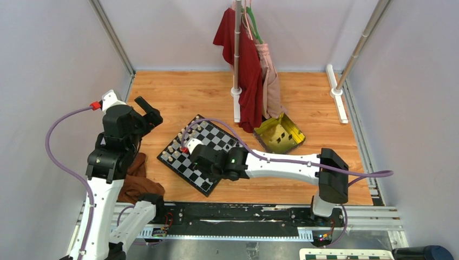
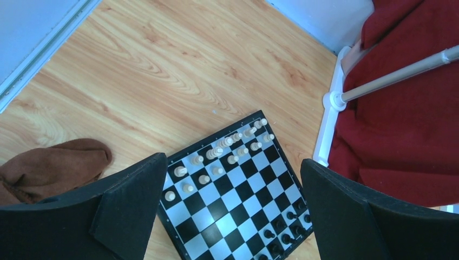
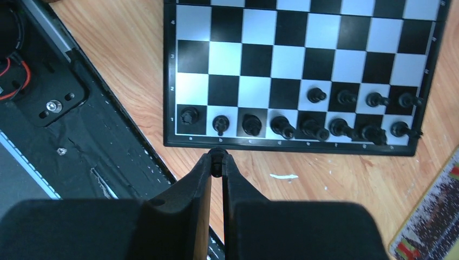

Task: Set up the chess pieces on the board
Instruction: Place the chess piece on the chessboard.

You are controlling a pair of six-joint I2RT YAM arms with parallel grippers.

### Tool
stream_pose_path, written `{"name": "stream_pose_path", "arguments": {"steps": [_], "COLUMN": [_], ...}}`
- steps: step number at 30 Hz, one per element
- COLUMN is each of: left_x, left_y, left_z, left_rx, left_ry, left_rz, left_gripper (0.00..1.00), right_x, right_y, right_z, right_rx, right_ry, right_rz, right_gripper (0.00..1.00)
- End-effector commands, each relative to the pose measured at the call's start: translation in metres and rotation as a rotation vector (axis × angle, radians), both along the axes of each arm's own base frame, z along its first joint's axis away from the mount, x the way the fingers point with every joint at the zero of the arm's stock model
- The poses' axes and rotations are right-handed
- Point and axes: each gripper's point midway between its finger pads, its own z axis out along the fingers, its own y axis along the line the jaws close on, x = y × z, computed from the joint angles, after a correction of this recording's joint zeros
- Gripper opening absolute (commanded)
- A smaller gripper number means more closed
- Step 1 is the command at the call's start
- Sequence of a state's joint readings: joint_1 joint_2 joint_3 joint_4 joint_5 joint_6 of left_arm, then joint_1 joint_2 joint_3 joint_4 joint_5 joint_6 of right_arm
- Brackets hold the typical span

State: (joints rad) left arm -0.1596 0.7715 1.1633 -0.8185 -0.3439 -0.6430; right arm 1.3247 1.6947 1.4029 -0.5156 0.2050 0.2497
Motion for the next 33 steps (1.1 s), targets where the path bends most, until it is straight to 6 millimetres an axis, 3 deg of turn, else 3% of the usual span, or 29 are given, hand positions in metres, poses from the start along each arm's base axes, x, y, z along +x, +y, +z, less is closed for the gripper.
{"name": "stream_pose_path", "arguments": {"steps": [1,20,33], "left_x": [-0.002,-0.002,-0.004], "left_y": [0.004,0.007,0.006], "left_z": [0.007,0.016,0.013], "left_rx": [0.016,0.048,0.048], "left_ry": [0.0,-0.008,-0.007], "left_rz": [0.009,0.004,-0.002], "left_gripper": [1.0,1.0,1.0], "right_x": [-0.014,-0.026,-0.022], "right_y": [0.015,0.056,0.063], "right_z": [-0.004,-0.037,-0.064], "right_rx": [-0.015,-0.068,-0.124], "right_ry": [0.019,0.085,0.077], "right_rz": [0.074,0.182,0.202], "right_gripper": [0.0,0.0,0.0]}}
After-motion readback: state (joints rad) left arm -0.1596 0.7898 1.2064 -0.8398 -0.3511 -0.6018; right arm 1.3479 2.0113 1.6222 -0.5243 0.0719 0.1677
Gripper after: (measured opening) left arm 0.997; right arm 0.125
